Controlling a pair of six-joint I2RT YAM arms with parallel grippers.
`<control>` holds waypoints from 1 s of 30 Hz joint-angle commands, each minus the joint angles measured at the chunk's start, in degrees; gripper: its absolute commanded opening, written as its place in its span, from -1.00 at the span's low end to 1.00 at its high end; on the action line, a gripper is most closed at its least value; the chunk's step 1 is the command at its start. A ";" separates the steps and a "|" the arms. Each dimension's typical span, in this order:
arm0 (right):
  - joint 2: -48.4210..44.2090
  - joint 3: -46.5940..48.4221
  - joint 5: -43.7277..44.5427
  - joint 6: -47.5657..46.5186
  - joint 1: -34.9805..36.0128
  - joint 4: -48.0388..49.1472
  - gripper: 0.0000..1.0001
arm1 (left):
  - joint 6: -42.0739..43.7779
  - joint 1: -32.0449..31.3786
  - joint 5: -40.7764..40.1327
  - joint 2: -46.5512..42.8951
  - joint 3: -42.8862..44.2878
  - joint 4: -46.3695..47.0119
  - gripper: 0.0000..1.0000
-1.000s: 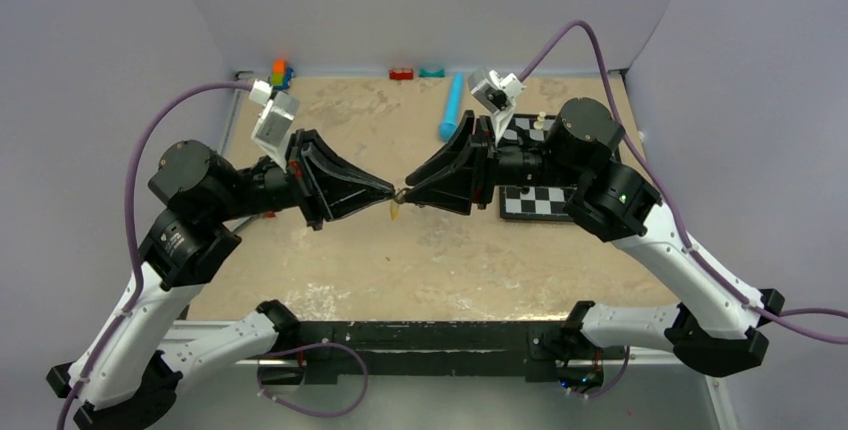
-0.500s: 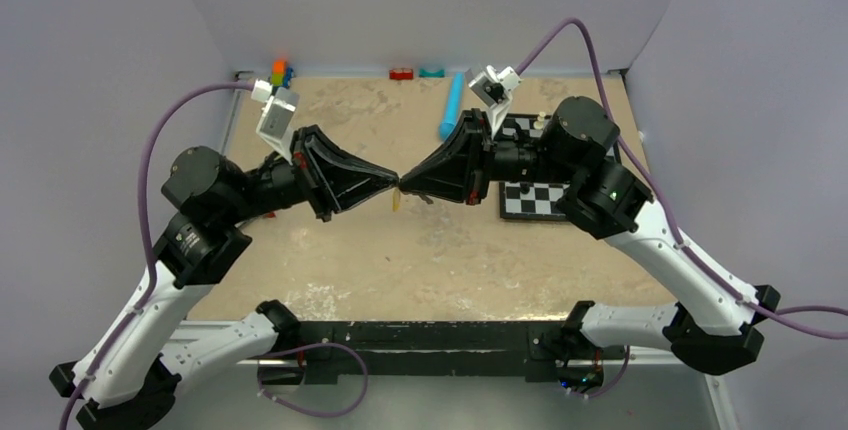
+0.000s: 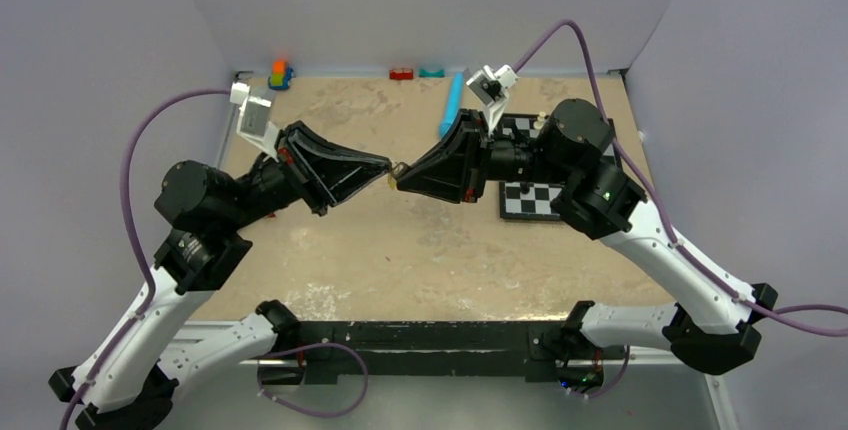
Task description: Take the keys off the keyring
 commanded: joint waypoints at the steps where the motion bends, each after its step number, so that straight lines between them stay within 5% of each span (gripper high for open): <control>1: -0.50 -0.38 1.42 1.20 0.13 3.06 -0.61 | -0.90 0.04 -1.40 -0.43 -0.38 3.19 -1.00; 10: 0.08 1.76 3.37 1.18 0.06 3.16 -0.38 | -0.60 0.02 -0.66 -0.41 -0.60 2.77 -1.00; 17: 0.07 1.50 3.22 1.77 0.09 4.11 -0.77 | -0.85 0.02 -0.88 -0.52 -1.02 3.65 -1.00; 30: 0.00 1.66 2.43 2.07 0.13 4.59 -0.49 | -0.30 0.04 -0.72 -0.25 -1.74 2.94 -1.00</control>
